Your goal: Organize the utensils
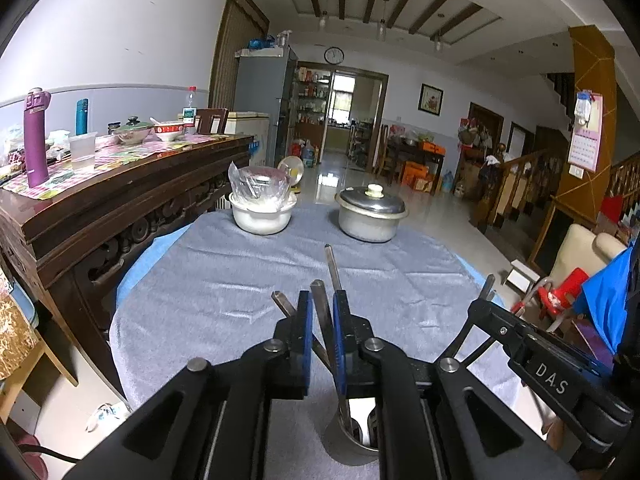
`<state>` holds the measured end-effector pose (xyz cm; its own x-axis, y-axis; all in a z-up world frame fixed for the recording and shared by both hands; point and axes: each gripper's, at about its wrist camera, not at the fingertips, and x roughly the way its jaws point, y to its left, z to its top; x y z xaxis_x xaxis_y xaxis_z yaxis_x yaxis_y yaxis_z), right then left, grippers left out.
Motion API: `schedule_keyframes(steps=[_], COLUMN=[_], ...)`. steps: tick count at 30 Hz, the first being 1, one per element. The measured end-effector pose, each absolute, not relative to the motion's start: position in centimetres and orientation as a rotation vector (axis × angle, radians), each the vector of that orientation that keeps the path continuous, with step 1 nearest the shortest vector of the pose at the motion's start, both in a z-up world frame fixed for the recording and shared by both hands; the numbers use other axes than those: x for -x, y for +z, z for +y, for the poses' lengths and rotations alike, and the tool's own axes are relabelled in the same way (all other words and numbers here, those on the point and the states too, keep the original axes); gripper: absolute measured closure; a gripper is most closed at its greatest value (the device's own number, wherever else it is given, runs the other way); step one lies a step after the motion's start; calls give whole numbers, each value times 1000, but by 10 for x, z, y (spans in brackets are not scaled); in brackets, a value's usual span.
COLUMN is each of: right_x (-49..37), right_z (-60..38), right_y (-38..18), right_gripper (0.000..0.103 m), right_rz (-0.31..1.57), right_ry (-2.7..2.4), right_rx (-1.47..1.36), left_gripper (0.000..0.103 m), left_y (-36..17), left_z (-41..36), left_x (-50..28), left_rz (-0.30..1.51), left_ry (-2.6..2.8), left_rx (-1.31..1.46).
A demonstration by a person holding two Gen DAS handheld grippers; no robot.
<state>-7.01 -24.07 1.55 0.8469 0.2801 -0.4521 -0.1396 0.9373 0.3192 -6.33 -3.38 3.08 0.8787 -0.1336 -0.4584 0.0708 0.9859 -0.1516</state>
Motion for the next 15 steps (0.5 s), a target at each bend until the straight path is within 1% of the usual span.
schedule_keyframes(steps=[1,2,3,5,7,8,11,12,13,15], right_x=[71,73,76,81,86,88,96,99,102,108], right_z=[-243,-246,-248,-249,-250,-251,-258,-259,-261,-263], right_y=[15,16,17,20,23,24,27,29,31,33], right_gripper=[66,60,54,54,54,54,54,54,54,54], right_rz=[513,500,481,450,430,424,399,394,389,383], right_ry=[227,234,242,243,225,225,222,218,212,206], right_rx=[-298,-315,-325,-317,-309,-314,-335,-333,-331,-331], left_gripper=[78,64,55,51,38,30,27,22,20,19], left_y=[31,32,33,35,39,40,44,45,44,42], left_z=[-34,-34,-34,-35,-35,-36,-35,-36,-36,-36], left_x=[63,63,63,66,68,70,74,74,73,73], left_rz=[498,503,500,486,480,484,477,486,505,535], left_ry=[-108,-106,-97,-84,-81,-83,-73,-69,-66,-60], left_rx=[127,123,115,97,79,70,47,39,27,17])
